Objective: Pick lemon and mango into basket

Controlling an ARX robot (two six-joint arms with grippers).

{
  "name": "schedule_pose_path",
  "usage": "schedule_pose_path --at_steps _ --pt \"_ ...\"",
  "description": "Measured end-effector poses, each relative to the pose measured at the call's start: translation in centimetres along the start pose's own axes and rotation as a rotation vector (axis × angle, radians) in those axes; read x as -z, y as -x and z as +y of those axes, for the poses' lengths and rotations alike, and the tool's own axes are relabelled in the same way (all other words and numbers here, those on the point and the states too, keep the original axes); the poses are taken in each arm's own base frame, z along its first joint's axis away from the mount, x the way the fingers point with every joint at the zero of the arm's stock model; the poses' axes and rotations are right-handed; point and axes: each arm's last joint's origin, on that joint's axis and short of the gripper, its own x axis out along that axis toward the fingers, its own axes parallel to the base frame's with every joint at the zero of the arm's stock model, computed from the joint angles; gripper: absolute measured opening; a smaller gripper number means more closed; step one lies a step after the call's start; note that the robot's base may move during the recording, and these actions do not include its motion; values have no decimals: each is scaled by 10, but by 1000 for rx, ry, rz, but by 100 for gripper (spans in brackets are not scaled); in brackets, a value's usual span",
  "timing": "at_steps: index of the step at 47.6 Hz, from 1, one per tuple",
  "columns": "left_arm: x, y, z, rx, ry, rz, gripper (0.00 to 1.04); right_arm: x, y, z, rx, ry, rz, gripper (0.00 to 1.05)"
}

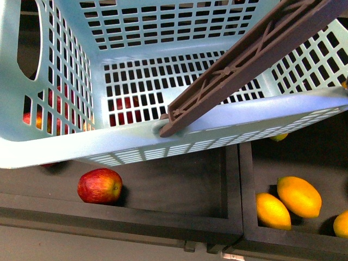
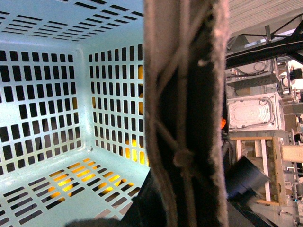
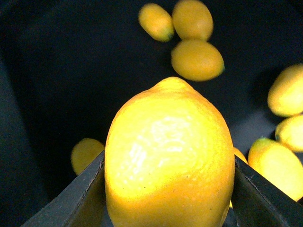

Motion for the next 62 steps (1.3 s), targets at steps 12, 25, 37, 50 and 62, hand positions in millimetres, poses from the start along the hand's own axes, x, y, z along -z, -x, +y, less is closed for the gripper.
schedule_pose_path --at_steps 12,25,37,50,62 --pt "0 0 0 0 0 1 5 -31 87 30 -202 83 -137 62" --pt "0 0 0 -1 0 -2 5 -24 172 91 -449 192 -272 61" --pt "0 0 0 1 0 1 5 15 173 128 -561 291 -180 61" --pt "0 0 0 0 0 1 5 38 157 142 -565 318 -114 87" --pt "0 0 1 -4 -1 2 4 1 192 100 -417 175 -354 96"
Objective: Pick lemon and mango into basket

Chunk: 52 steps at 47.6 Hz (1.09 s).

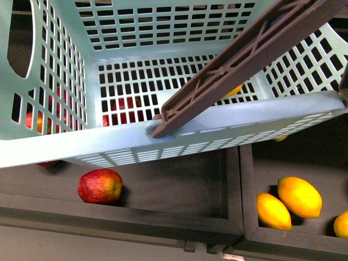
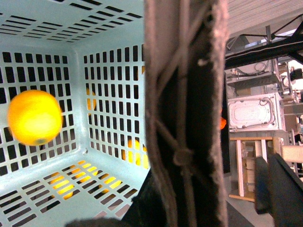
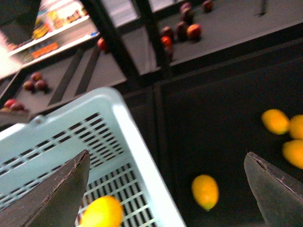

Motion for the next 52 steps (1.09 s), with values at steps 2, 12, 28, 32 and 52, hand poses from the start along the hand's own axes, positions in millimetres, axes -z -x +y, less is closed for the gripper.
schedule_pose_path --at_steps 2,12,28,32,52 --pt "0 0 0 -3 -1 -5 4 -2 5 -4 -19 30 -43 92" --pt "0 0 0 3 2 4 4 32 23 -27 -96 297 -159 54" --pt "0 0 0 0 0 0 4 72 46 -58 -87 351 -156 2" --pt "0 0 0 -2 -1 -2 4 80 51 -61 -88 351 -159 2" --pt "0 0 0 0 -1 0 4 96 63 -68 -88 352 -163 41"
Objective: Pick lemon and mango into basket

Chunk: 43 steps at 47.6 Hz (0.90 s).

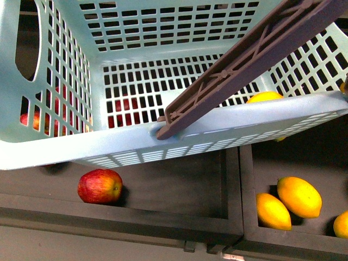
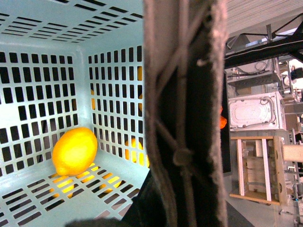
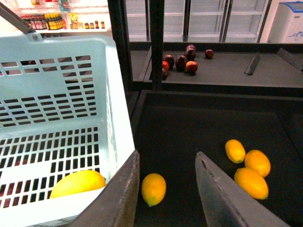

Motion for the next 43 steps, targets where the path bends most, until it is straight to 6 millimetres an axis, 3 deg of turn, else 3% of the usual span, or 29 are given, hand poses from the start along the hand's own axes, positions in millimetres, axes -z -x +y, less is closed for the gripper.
schedule_pose_path --at_steps 15,43 --pt "2 -1 -2 3 -7 6 4 0 0 0 2 -1 1 97" --pt "0 0 0 -6 -2 -7 4 1 0 0 2 0 2 96"
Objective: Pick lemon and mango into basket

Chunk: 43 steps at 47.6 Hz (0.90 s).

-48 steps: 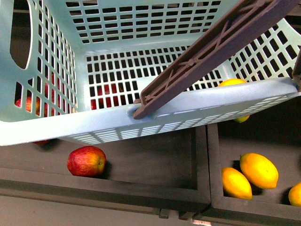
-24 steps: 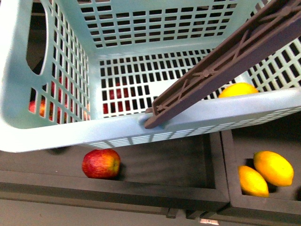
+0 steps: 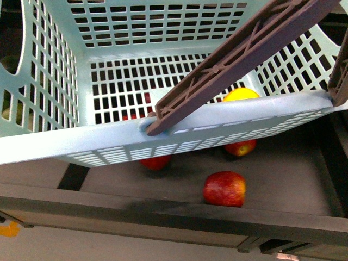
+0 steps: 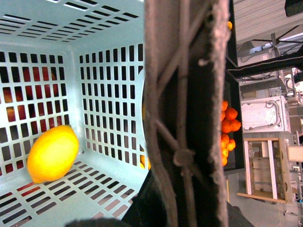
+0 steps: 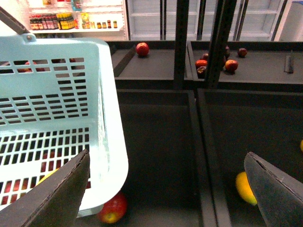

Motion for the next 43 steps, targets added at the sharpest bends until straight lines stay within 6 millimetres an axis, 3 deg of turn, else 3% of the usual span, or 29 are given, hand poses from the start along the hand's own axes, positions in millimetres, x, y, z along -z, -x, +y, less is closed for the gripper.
schedule_pose_path --at_steps 43 --pt "0 0 0 5 -1 7 4 0 0 0 -3 0 2 96"
